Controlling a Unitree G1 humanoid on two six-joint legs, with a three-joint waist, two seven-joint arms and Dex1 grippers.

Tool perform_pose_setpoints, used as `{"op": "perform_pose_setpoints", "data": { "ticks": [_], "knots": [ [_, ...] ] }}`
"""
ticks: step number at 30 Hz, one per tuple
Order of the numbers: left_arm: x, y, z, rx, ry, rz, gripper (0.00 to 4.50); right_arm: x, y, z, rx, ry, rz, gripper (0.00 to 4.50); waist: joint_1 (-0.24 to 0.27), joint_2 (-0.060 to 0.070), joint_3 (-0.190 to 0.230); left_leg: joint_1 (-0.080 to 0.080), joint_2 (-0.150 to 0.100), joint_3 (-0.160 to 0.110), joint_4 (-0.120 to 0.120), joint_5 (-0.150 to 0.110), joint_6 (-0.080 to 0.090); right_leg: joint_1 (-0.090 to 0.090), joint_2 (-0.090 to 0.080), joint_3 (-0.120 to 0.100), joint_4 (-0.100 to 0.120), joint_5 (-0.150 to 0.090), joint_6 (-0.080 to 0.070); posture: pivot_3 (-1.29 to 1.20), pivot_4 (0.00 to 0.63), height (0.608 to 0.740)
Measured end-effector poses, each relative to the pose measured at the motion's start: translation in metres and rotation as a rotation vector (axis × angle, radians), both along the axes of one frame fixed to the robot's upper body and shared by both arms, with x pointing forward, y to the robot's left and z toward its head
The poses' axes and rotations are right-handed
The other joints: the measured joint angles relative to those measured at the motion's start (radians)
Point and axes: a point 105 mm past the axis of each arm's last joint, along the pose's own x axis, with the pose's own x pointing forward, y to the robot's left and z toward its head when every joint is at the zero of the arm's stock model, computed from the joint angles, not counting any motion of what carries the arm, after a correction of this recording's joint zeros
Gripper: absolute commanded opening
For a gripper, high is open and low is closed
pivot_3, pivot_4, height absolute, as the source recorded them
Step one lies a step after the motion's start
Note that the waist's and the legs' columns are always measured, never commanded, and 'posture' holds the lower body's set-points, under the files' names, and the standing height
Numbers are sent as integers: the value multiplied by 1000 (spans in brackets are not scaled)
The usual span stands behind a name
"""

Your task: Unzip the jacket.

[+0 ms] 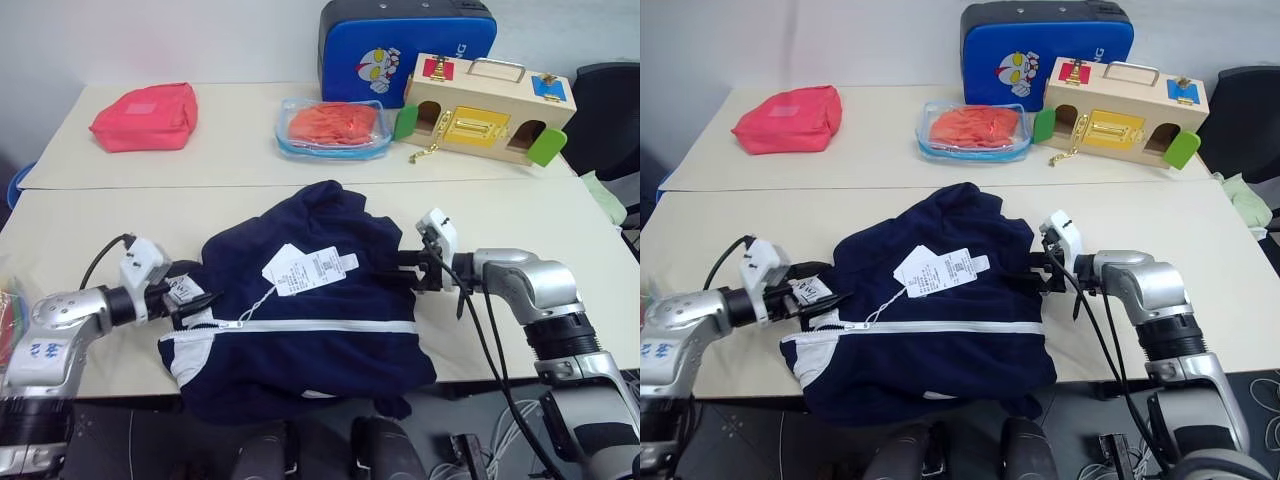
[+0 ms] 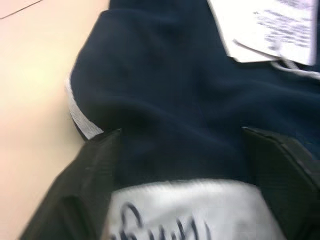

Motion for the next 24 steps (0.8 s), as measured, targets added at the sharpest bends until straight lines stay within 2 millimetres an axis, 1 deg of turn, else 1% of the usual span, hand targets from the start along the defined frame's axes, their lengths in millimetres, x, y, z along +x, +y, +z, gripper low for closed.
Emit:
{"op": "perform_pose_setpoints", "data": {
  "ticks": [3, 4, 5, 8, 9, 10, 13, 15, 16, 17, 18, 19, 21, 22, 24],
  "knots": [
    [10, -8, -1, 20, -10, -12, 2112, 10, 3, -2, 8, -47, -34, 1890, -4, 0, 0, 0, 0, 1, 0, 1, -1, 0, 2, -1, 2, 0, 0, 0, 150, 740],
    [14, -9, -1, 30, -19, -6, 1836, 14, 4, -1, 4, -76, -47, 1623, -4, 0, 0, 0, 0, 1, 0, 1, -1, -1, 2, -1, 2, 0, 0, 0, 150, 740],
    [17, -8, -3, 35, -21, -1, 1487, 17, 5, -1, 3, -99, -58, 1252, -4, 0, 0, 0, 0, 2, 0, 1, -1, -1, 2, -1, 2, 0, 0, 0, 150, 740],
    [32, -10, -3, 32, -51, 23, 566, 30, 5, 4, 6, -168, -111, 244, -2, 0, 0, 0, 0, 2, 1, 2, 1, -1, 2, -2, 4, 0, 0, 0, 150, 740],
    [37, -12, -3, 29, -68, 35, 269, 34, 6, 6, 14, -185, -130, 2, 0, 0, 0, 0, 0, 2, 2, 2, 1, -1, 2, -2, 5, 0, 0, 0, 150, 740],
    [46, -11, -2, 26, -86, 62, 36, 39, 7, 8, 11, -211, -149, 0, 1, 0, 0, 0, -1, 2, 2, 2, 1, -1, 2, -2, 6, 0, 0, 0, 150, 740],
    [59, -8, -1, 16, -126, 111, 36, 48, 9, 9, -6, -255, -177, 0, 0, 0, 0, 0, -2, 1, 2, 3, 2, -1, -1, -1, 7, 0, 0, 0, 150, 740],
    [63, -6, 1, 16, -151, 125, 36, 50, 9, 9, -14, -250, -185, 0, -1, 0, 0, 0, -2, 1, 2, 3, 2, -1, -1, -1, 7, 0, 0, 0, 150, 740],
    [63, -5, 2, 15, -161, 126, 12, 50, 8, 9, -10, -247, -185, 287, -2, 0, 0, 0, -2, 1, 2, 3, 2, -1, -1, -1, 7, 0, 0, 0, 150, 740],
    [62, -4, 2, 12, -168, 125, 227, 50, 7, 9, -1, -228, -181, 586, -2, 0, 0, 0, -2, 1, 2, 3, 2, -1, -1, -1, 6, 0, 0, 0, 150, 740],
    [59, -1, 4, -3, -178, 131, 480, 48, 6, 10, 7, -214, -165, 747, -3, 0, 0, 0, -2, 1, 2, 3, 2, -1, -1, -1, 6, 0, 0, 0, 150, 740],
    [56, 3, 4, -13, -182, 136, 680, 46, 2, 12, 6, -209, -154, 1034, -3, 0, 0, 0, -2, 1, 2, 3, 2, -1, -1, -1, 6, 0, 0, 0, 150, 740],
    [42, 12, 7, -29, -183, 122, 1196, 40, -11, 20, -13, -228, -113, 1606, -5, 0, 0, -1, -1, 1, 1, 3, 2, -1, -1, 0, 5, 0, 0, 0, 150, 740],
    [33, 17, 9, -28, -183, 108, 1571, 36, -23, 26, -22, -243, -100, 2029, -6, 0, 0, -1, -2, 1, 1, 3, 2, -1, -2, 0, 5, 0, 0, 0, 150, 740],
    [16, 24, 16, -38, -192, 73, 2130, 24, -39, 36, -28, -266, -41, 2671, -5, 0, 0, -1, -1, 1, 0, 3, 2, 0, -1, -1, 2, 0, 0, 0, 150, 740]
  ]
}}
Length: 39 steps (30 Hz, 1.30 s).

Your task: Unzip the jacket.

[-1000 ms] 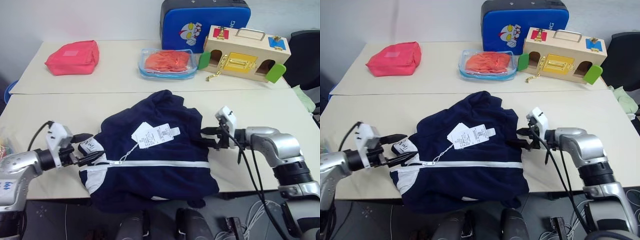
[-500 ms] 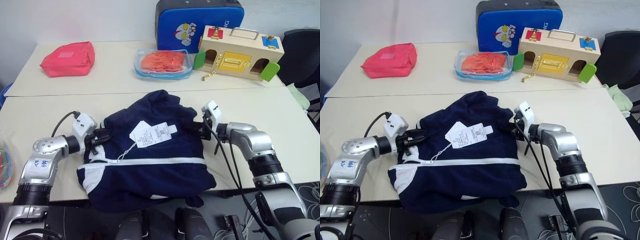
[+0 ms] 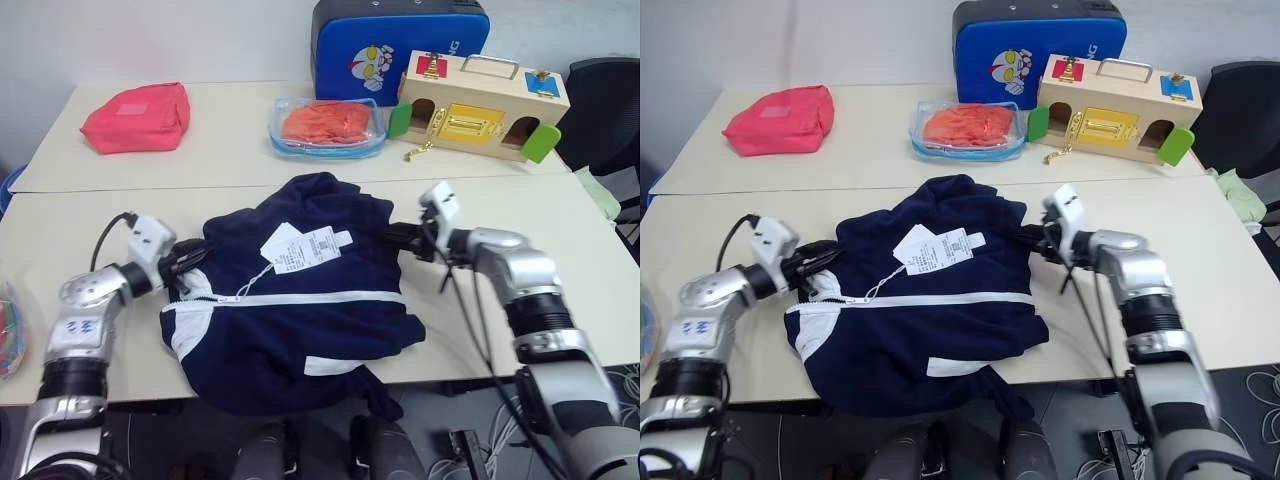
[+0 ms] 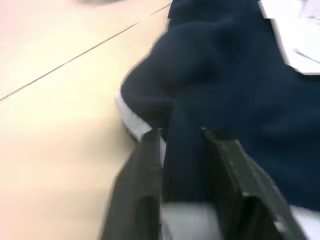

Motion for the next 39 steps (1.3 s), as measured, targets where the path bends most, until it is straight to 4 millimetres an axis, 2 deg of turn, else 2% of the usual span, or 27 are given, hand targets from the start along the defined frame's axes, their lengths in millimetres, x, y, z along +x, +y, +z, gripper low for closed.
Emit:
{"op": "perform_pose_setpoints", "data": {
  "ticks": [1, 4, 5, 6, 8, 10, 11, 13, 15, 17, 20, 24, 32, 39],
  "knots": [
    [-7, 1, 4, -8, -9, -21, 2442, -6, -5, 2, -9, -3, 31, 3038, 0, 0, 0, 0, 0, 0, 0, 0, 0, 0, 0, 0, 0, 0, 0, 0, 150, 740],
    [-26, 4, 19, -29, -40, -95, 2452, -28, -20, 2, -45, -11, 158, 3981, 2, 0, 0, 1, 0, 0, 0, 0, 0, 1, 0, 0, -2, 0, 0, 0, 150, 740],
    [-32, 7, 23, -26, -48, -110, 2637, -34, -24, 2, -53, -8, 192, 4357, 2, 0, 0, 1, 0, 0, 0, 0, 0, 1, -1, 0, -3, 0, 0, 0, 150, 740],
    [-36, 8, 27, -25, -47, -127, 2807, -39, -27, 4, -54, -7, 226, 4500, 3, 0, 0, 1, 0, 0, 0, 0, 0, 1, -1, 0, -3, 0, 0, 0, 150, 740],
    [-44, 8, 34, -7, -44, -172, 3247, -46, -29, 11, -47, -19, 285, 4500, 3, 0, 0, 1, 0, 0, 0, -1, -1, 1, -1, 0, -3, 0, 0, 0, 150, 740],
    [-53, 3, 36, 41, -14, -245, 3855, -51, -21, 22, -18, -26, 334, 4500, 1, 0, 0, 2, 0, -1, 0, -1, -2, 0, -1, 1, -3, 0, 0, 0, 150, 740],
    [-57, -2, 34, 71, 2, -286, 4136, -53, -15, 27, -16, -28, 358, 4500, -1, 1, 0, 2, 0, -1, -1, -1, -2, 0, -1, 1, -3, 0, 0, 0, 150, 740],
    [-59, -15, 22, 131, 32, -360, 4469, -55, 14, 34, -30, -43, 446, 4500, -4, 1, 1, 2, 1, -1, -1, -2, -3, 0, 0, 1, -3, 0, 0, 0, 150, 740],
    [-55, -30, 7, 155, 53, -409, 4469, -56, 48, 31, -44, -55, 530, 4500, -3, 1, 1, 2, 2, -1, -1, -2, -4, -1, 1, 0, -3, 0, 0, 0, 150, 740],
    [-46, -38, -2, 136, 57, -407, 4469, -52, 73, 23, -54, -46, 545, 4500, 0, 1, 1, 0, 1, 0, 0, -2, -4, -2, 0, 0, -2, 0, 0, 0, 150, 740],
    [-38, -42, -12, 118, 71, -387, 4469, -39, 102, 14, -86, -38, 534, 4500, 2, 1, 1, -1, 0, 1, 1, -2, -2, -3, 0, 0, 3, 0, 0, 0, 150, 740],
    [-36, -42, -27, 114, 118, -383, 4469, -18, 135, 11, -111, -77, 486, 4500, -2, 1, 1, -1, 0, 2, 1, -1, -1, -3, 1, -1, 4, 0, 0, 0, 150, 740],
    [-36, -48, -31, 131, 114, -415, 4469, 10, 165, 2, -186, -117, 404, 4500, -11, 1, 1, 0, 0, 2, 1, -1, -1, -3, 1, 0, 5, 0, 0, 0, 150, 740],
    [-37, -49, -35, 139, 116, -421, 4469, 14, 169, -13, -218, -15, 395, 4500, -26, 1, 1, 0, 0, 2, 0, -1, -1, -3, 1, 0, 5, 0, 0, 0, 150, 740]
  ]
}}
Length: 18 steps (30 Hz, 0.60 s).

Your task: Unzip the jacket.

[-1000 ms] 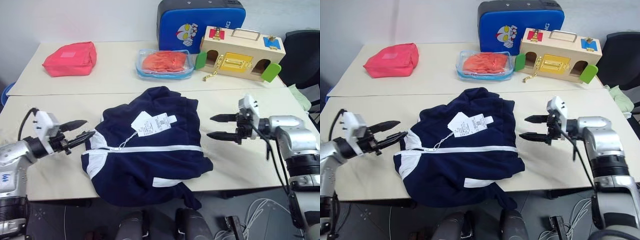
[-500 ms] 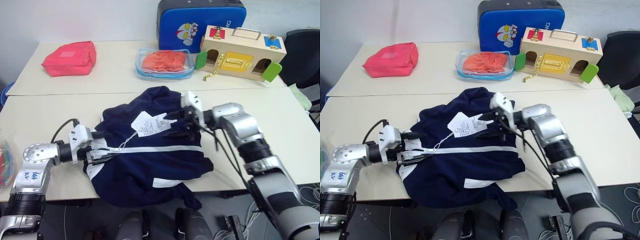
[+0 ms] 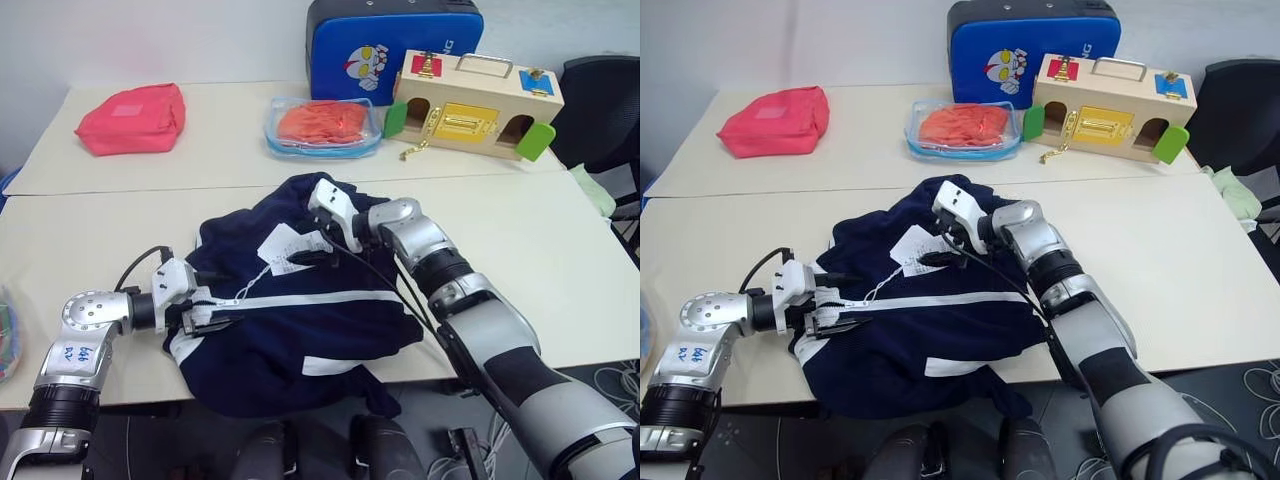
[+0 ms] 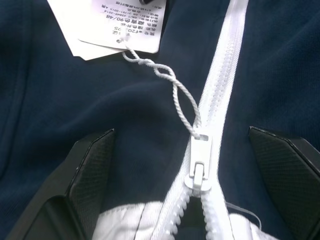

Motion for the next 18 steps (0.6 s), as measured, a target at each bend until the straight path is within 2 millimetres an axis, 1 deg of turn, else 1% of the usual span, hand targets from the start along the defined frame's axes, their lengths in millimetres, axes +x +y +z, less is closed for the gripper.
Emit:
{"op": "perform_pose_setpoints", "data": {
  "ticks": [4, 6, 9, 10, 12, 16, 18],
  "knots": [
    [0, -2, -2, 0, -2, -6, 4469, -10, 3, -7, -16, 104, 62, 4500, -1, 0, 0, 0, 0, 0, 0, 0, 0, 0, 0, 0, 0, 0, 0, 0, 150, 740],
    [0, -2, -3, 2, -3, -6, 4469, -18, 8, -4, -2, 174, 119, 4500, -1, 0, 0, 0, 0, 0, 0, 0, 0, 0, 0, 1, 0, 0, 0, 0, 150, 740],
    [0, -2, -3, 4, -3, -6, 4500, -21, 15, 3, 34, 198, 133, 3928, -1, 0, 0, 0, 0, 0, 0, 0, 0, 0, 0, 0, 0, 0, 0, 0, 150, 740],
    [0, -2, -3, 5, -3, -6, 4500, -21, 17, 4, 41, 196, 129, 3617, -1, 0, 0, 0, 0, 0, 0, 0, 0, 0, 0, 1, 0, 0, 0, 0, 150, 740],
    [0, -2, -3, 7, -4, -6, 4500, -20, 22, 3, 58, 204, 116, 2848, -1, 0, 0, 0, 0, 0, 0, 0, 0, 0, 0, 0, 0, 0, 0, 0, 150, 740],
    [0, -3, -4, 5, -9, -9, 4500, -19, 26, -7, 71, 251, 57, 1463, -1, 0, 0, 0, 0, -1, 0, 0, 0, 0, 0, 1, 0, 0, 0, 0, 150, 740],
    [0, -3, -4, 6, -9, -10, 4500, -17, 27, -8, 91, 260, 34, 722, -1, 0, 0, 0, 0, -1, 0, 0, 0, 0, 0, 1, 0, 0, 0, 0, 150, 740]
  ]
}}
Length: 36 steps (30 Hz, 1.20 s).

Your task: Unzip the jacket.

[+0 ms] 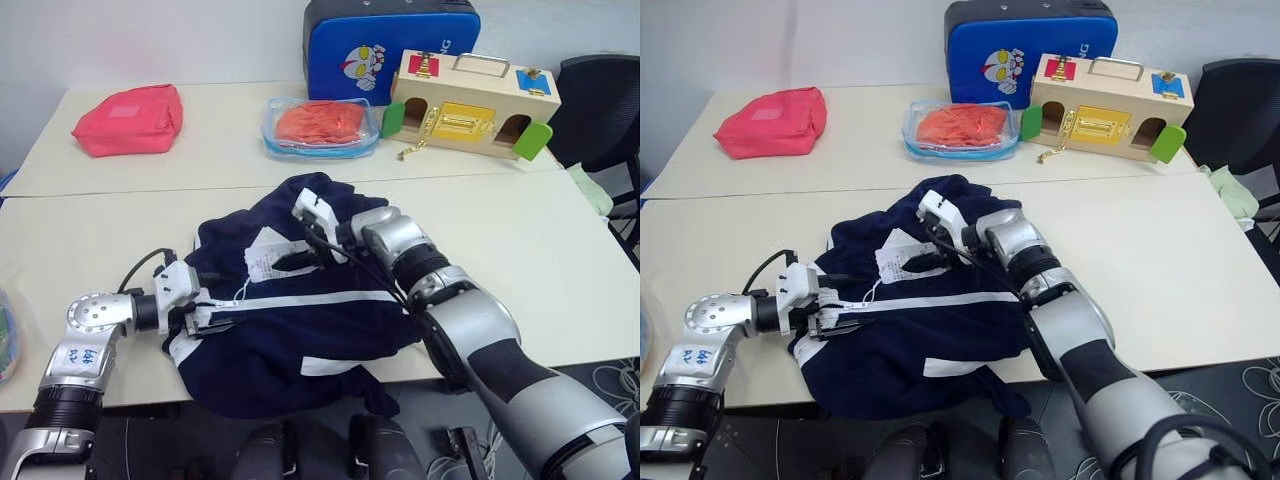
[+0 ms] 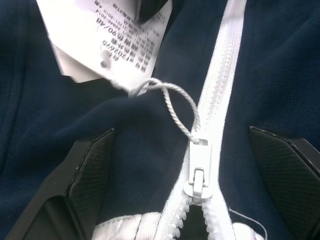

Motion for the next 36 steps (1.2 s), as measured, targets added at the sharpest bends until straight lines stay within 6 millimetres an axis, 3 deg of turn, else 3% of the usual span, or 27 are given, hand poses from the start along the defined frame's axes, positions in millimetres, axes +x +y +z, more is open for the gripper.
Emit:
{"op": "perform_pose_setpoints", "data": {
  "ticks": [2, 7, 10, 14, 19, 27, 31, 36],
  "knots": [
    [0, 0, 0, 0, 0, 0, 4500, 2, 0, 2, 17, -7, -18, 38, 0, 0, 0, 0, 0, 0, 0, 0, 0, 0, 0, 0, 0, 0, 0, 0, 150, 740],
    [0, -1, 0, -3, 1, 0, 4500, 1, -4, 16, 72, -25, 19, 38, 1, 0, 0, 0, 0, 0, 0, 0, 0, 0, 0, 0, 0, 0, 0, 0, 150, 740],
    [-1, -1, -3, -9, 30, 7, 4500, 0, -18, 34, 100, -49, 54, 38, 3, 0, 0, 0, 0, -1, 0, 0, 0, 0, -1, 0, 0, 0, 0, 0, 150, 740],
    [-5, 3, -8, 16, 100, 24, 4500, 0, -51, 46, 107, -62, 30, 38, 3, 0, 0, 1, 0, -2, 0, 0, 0, 1, -1, 0, 0, 0, 0, 0, 150, 740],
    [-4, 6, -10, 24, 123, 44, 4500, 1, -96, 44, 54, -85, -61, 38, 1, 1, -1, 2, 0, -1, -1, 0, -1, 2, -1, 0, 0, 0, 0, 0, 150, 740],
    [-3, 8, -15, 27, 142, 59, 4500, -7, -154, 26, -21, -90, -205, 38, 2, 13, -8, 5, 1, 1, -2, 0, -1, 3, -1, 0, -1, 0, 0, 0, 150, 740],
    [-4, 9, -16, 29, 148, 66, 4500, -5, -180, 27, -37, -132, -287, 38, 1, 15, -10, 8, 1, 2, -2, 0, -1, 4, -1, 1, -1, 0, 0, 0, 150, 740],
    [-8, 17, -19, 39, 157, 86, 4500, -2, -270, 29, -113, -203, -530, 38, 5, 17, -11, 14, 1, 6, -4, -3, -1, 8, -1, 2, -9, 0, 0, 0, 150, 740]
  ]
}}
